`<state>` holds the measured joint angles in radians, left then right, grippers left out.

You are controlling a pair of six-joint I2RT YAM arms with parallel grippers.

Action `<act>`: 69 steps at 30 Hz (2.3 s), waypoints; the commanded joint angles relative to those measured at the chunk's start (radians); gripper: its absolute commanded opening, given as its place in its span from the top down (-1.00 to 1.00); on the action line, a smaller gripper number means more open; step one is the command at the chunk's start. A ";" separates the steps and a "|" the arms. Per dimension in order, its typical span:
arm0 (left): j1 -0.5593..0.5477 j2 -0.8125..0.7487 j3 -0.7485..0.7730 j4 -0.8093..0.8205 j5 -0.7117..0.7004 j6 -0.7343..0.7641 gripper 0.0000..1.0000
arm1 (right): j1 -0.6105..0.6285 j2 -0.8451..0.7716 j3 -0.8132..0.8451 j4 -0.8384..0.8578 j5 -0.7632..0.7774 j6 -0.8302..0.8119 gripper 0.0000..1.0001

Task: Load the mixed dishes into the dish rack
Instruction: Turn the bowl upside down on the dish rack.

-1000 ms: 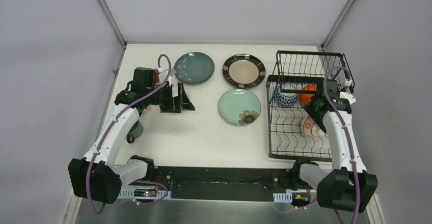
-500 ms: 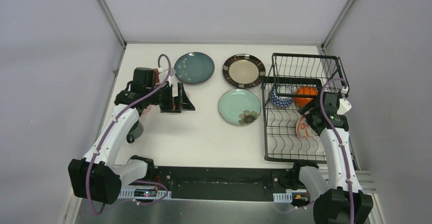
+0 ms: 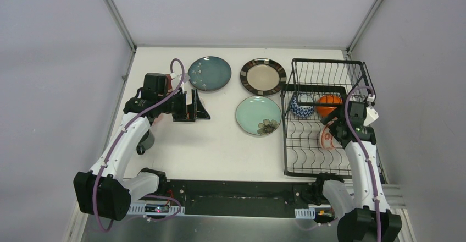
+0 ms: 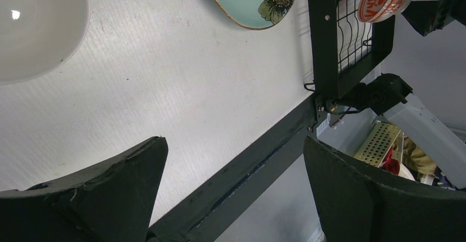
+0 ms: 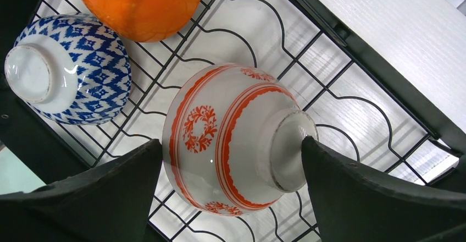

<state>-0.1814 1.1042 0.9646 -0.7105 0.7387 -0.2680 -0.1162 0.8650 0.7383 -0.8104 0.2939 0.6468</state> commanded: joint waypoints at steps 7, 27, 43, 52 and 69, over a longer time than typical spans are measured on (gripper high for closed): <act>0.007 0.020 0.034 0.041 0.032 0.011 -0.98 | 0.004 -0.141 0.028 0.293 -0.188 -0.213 -0.79; -0.277 0.310 0.399 0.317 -0.077 -0.239 -0.82 | 0.004 0.071 0.110 -0.010 0.057 0.229 -0.73; -0.442 0.581 0.615 0.498 -0.062 -0.288 -0.81 | 0.001 0.101 0.087 -0.023 0.019 0.296 -0.45; -0.498 0.781 0.810 0.590 -0.017 -0.350 -0.77 | -0.006 0.150 0.105 0.019 -0.053 0.277 -0.98; -0.536 0.928 0.942 0.593 -0.015 -0.357 -0.61 | -0.023 0.037 0.120 -0.078 -0.040 0.342 -0.85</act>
<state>-0.7082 2.0274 1.8645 -0.1619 0.7200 -0.6395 -0.1326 0.9543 0.8207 -0.9131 0.2043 0.9531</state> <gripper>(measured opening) 0.826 0.947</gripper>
